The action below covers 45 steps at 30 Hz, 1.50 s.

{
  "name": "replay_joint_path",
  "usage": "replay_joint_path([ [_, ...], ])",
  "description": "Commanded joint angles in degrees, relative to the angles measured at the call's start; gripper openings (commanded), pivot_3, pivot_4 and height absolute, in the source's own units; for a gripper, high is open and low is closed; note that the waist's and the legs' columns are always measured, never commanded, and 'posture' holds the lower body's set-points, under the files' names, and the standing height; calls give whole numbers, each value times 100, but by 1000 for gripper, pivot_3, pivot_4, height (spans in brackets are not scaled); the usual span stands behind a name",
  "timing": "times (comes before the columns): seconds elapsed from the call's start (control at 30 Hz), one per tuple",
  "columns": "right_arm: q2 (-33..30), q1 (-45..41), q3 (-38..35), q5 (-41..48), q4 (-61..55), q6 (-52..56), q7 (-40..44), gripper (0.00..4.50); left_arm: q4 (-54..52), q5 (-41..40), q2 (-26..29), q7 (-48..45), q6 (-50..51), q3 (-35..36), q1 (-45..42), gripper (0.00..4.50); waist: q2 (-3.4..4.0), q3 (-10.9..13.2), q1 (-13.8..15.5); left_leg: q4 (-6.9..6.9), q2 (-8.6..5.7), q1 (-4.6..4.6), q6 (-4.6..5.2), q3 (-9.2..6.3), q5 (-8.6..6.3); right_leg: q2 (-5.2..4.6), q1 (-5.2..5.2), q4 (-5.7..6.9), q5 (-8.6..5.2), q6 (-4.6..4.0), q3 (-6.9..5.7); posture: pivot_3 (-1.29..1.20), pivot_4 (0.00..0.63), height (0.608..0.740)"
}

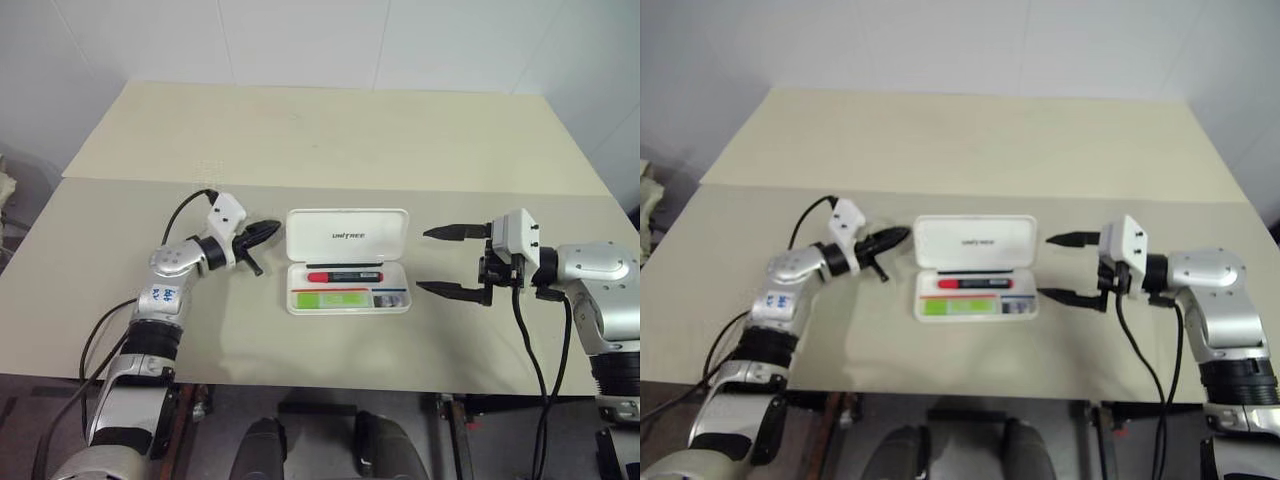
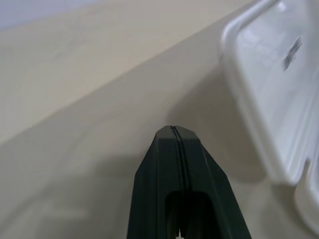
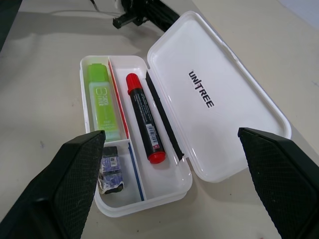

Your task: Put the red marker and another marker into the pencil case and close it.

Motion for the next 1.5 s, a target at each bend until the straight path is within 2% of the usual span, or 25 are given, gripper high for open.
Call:
replay_joint_path([
  [0.03,41,22,-30,62,-266,-46,-103,4500,13,-209,-38,-449,-475,54,-106,9,0,0,3,1,0,-2,0,1,0,0,0,-1,0,0,0,0,150,740],
  [0.2,93,60,-22,64,-353,-6,-219,4500,-187,-309,-17,-1237,-1094,-79,-39,9,0,0,14,4,0,-4,2,1,-1,-1,0,-6,1,1,0,0,150,740],
  [0.47,14,93,-244,335,-602,388,-388,4500,-335,-150,107,-2030,-1487,-448,-79,9,0,0,18,10,0,-3,12,0,-7,-1,0,-14,1,2,0,0,150,740],
  [0.67,-751,461,-418,699,-1017,1333,-3,4500,-373,-57,92,-2370,-1575,-783,-256,9,0,0,60,12,0,-8,19,-1,-11,-3,1,-17,1,2,0,0,150,740],
  [0.8,-1076,707,-538,704,-1027,1448,85,4500,-520,-22,22,-2507,-1458,-1014,-356,9,0,0,33,17,-1,-8,28,-1,-16,-3,3,-22,1,2,1,0,150,740],
  [1.0,-1061,945,-780,774,-1302,1487,-181,4500,-892,587,-85,-2374,-1126,-1664,-369,9,0,0,20,19,-1,-5,27,-1,-15,-2,3,-16,1,2,2,0,150,740],
  [1.5,-705,1463,-965,1118,-2327,1788,-1048,4500,-1429,1488,-214,-1480,-416,-2280,-22,9,0,0,26,31,-1,-3,29,-7,-16,-2,12,-15,1,2,4,0,150,740],
])
